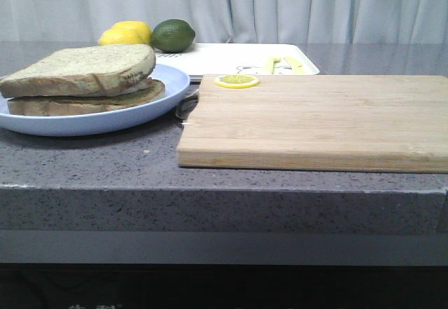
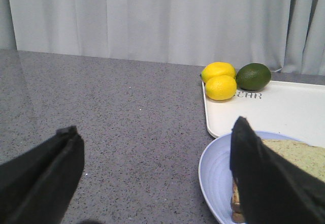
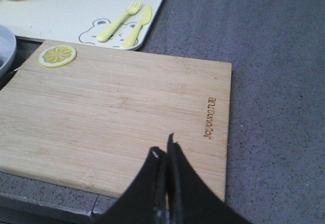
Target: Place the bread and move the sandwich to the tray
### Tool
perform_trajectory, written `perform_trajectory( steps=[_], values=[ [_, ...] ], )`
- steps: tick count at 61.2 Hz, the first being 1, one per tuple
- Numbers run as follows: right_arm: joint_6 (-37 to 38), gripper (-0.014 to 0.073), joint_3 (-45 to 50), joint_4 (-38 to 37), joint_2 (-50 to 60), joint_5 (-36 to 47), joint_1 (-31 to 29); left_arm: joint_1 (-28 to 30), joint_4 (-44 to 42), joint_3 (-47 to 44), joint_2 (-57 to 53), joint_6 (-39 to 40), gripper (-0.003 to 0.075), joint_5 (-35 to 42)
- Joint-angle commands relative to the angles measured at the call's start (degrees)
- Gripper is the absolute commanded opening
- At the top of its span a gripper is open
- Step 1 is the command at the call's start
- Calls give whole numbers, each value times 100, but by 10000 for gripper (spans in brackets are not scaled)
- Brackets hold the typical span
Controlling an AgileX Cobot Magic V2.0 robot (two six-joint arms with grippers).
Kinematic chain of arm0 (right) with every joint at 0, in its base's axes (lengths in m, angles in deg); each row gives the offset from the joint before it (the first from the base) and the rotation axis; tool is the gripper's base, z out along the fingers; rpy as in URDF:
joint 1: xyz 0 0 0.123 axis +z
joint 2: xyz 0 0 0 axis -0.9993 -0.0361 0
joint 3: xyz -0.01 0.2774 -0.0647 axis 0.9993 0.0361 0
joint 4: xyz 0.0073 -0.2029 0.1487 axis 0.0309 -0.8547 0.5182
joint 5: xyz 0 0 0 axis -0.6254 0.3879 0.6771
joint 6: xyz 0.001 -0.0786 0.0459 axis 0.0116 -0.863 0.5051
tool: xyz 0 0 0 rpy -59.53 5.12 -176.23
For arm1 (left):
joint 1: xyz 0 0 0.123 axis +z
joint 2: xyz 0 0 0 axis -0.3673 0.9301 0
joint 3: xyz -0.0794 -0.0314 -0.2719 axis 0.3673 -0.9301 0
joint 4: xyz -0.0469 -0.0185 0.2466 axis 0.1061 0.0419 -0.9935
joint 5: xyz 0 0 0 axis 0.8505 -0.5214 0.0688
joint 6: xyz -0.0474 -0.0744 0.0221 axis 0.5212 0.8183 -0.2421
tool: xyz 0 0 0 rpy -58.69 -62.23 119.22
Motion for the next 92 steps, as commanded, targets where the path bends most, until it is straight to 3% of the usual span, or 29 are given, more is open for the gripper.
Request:
perform_trajectory(
  steps=[1, 12, 26, 53, 69, 92],
  values=[
    [0, -76, 383, -57, 727, 648, -21, 6, 6, 152, 53, 18, 568, 484],
    [0, -76, 1113, -57, 1792, 835, -21, 6, 19, 152, 53, 18, 568, 496],
    [0, -76, 1151, -62, 1906, 992, -21, 6, 150, 394, 346, 18, 568, 182],
    [0, -76, 1151, -62, 1906, 998, -21, -138, 376, 2518, 3680, -154, 568, -1605],
    [0, -76, 1151, -62, 1906, 998, -21, -593, 402, 3350, 5127, -380, 568, -1839],
    [0, -76, 1151, -62, 1906, 993, -21, -655, 402, 3991, 6172, -380, 567, -1896]
  ],
)
